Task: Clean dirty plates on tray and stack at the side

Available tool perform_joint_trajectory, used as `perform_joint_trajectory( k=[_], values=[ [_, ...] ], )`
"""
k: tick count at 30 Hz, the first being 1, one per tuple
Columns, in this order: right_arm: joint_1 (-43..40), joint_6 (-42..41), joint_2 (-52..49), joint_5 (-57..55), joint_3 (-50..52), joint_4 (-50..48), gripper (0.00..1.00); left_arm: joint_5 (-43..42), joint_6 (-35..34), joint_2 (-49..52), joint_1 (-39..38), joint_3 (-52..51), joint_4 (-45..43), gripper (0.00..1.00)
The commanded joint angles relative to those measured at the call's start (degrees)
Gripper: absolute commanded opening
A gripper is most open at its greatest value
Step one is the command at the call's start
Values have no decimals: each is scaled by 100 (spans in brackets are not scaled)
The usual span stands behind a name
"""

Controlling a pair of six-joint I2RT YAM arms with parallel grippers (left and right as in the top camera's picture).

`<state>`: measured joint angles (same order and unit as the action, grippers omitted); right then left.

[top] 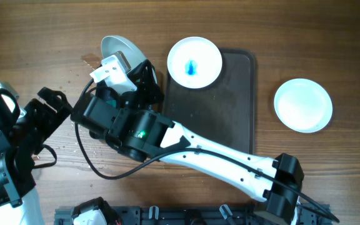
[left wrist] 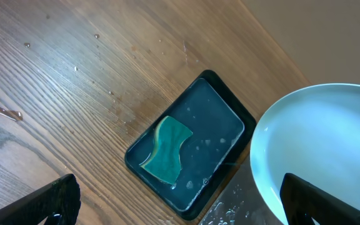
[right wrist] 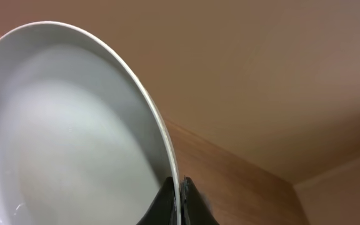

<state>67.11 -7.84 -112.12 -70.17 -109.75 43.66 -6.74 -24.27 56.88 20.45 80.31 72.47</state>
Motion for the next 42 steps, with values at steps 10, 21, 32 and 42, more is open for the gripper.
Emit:
perform_joint_trajectory(
  k=[10,21,32,42],
  values=[
    [-1222,-2118,262,3499,-118,1110,4,57,-11,-52,50,81,-15,100],
    [-7816,-2011,1694,8349,46,2938,4,57,-11,-52,50,81,-15,100],
    [-10360,-2070,1687,8111,4529,841,19,57,-11,-52,50,81,-15,100],
    [-7187,-225,2946,8985,2857,1705,50,57,-11,-52,50,81,-15,100]
  ],
)
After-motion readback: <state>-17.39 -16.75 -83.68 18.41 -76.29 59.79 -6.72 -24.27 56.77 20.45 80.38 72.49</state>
